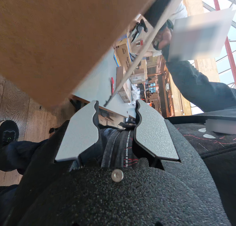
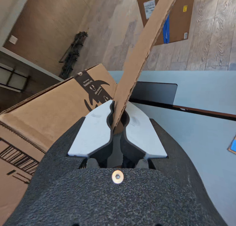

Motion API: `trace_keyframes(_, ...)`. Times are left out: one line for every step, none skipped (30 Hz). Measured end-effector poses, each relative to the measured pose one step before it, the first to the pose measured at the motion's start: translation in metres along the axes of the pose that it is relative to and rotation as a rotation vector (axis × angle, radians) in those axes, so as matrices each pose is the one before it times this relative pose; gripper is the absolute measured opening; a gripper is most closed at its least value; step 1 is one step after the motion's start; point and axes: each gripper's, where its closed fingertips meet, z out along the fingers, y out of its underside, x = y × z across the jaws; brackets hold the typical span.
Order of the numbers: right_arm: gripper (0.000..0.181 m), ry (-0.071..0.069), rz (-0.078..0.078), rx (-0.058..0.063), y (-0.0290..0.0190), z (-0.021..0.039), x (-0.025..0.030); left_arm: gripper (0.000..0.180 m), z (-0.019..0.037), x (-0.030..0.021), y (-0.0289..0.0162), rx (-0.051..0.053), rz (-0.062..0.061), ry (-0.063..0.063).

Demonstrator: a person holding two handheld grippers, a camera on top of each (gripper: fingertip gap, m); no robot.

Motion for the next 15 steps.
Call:
trace_keyframes(0.009, 0.0396, -0.0051, -0.0242, 0.01537, 0.0066, 0.00999, 0.055, 0.00329, 0.00079, -0.00365, 0.0068, 0.0009, -0.0025)
trace_keyframes(0.006, 0.0553, -0.0194, -0.0241, 0.01624, 0.00507, 0.01116, 0.055, 0.0029, 0.00072, -0.00327, 0.0068, 0.0033, -0.0025)
trace_keyframes(0.006, 0.0432, -0.0302, -0.0036, 0.01415, 0.00332, 0.01032, 0.055, 0.00269, 0.00005, -0.00241, 0.0027, 0.0032, -0.0053)
trace_keyframes(0.006, -0.0323, 0.012, 0.0411, 0.00932, 0.00078, 0.00241, 0.055, 0.00227, -0.00068, -0.0017, -0.0009, 0.0011, -0.0083)
trace_keyframes(0.006, -0.0545, 0.0525, 0.0479, 0.00737, -0.00213, 0.00011, 0.055, 0.0018, -0.00102, -0.0012, -0.0014, -0.0009, -0.0089)
trace_keyframes(0.005, -0.0232, 0.0263, 0.0167, 0.01002, -0.00302, 0.00269, 0.055, 0.00121, -0.00094, -0.0007, -0.0019, -0.0028, -0.0077)
trace_keyframes(0.006, -0.003, -0.015, -0.0139, 0.01351, -0.00226, 0.00301, 0.055, 0.00064, -0.00092, -0.00039, -0.0015, -0.0028, -0.0073)
trace_keyframes(0.006, 0.0074, -0.0235, -0.0114, 0.01344, -0.00273, 0.0039, 0.055, 0.00023, -0.00093, -0.00013, -0.0022, -0.0022, -0.0067)
trace_keyframes(0.005, 0.0016, -0.0027, -0.0123, 0.01432, -0.00275, 0.00456, 0.055, -0.00031, -0.0013, 0.00023, -0.0038, -0.0032, -0.0079)
trace_keyframes(0.006, -0.0023, 0.0141, -0.0239, 0.01676, -0.00188, 0.00625, 0.055, -0.00073, -0.00112, 0.00014, -0.0033, -0.004, -0.0067)
trace_keyframes(0.006, -0.0053, 0.0211, -0.022, 0.0174, -0.00092, 0.00753, 0.055, -0.00105, -0.00066, -0.00023, -0.0015, -0.0025, -0.0044)
trace_keyframes(0.008, 0.0032, 0.0296, -0.0177, 0.01706, -0.00049, 0.00955, 0.055, -0.00105, -0.00069, -0.00034, -0.0019, -0.0015, -0.0046)
trace_keyframes(0.009, 0.0119, 0.0397, -0.0222, 0.01681, -0.00014, 0.0113, 0.055, -0.00109, -0.00085, -0.00047, -0.0032, -0.0011, -0.0069)
trace_keyframes(0.01, 0.0121, 0.042, -0.0319, 0.01667, 0.00058, 0.01165, 0.055, -0.00077, -0.0006, -0.00084, -0.0032, 0.0, -0.0068)
trace_keyframes(0.012, 0.0105, 0.0396, -0.0339, 0.01599, 0.00131, 0.01161, 0.055, -0.00051, -0.00029, -0.00133, -0.0031, 0.0007, -0.007)
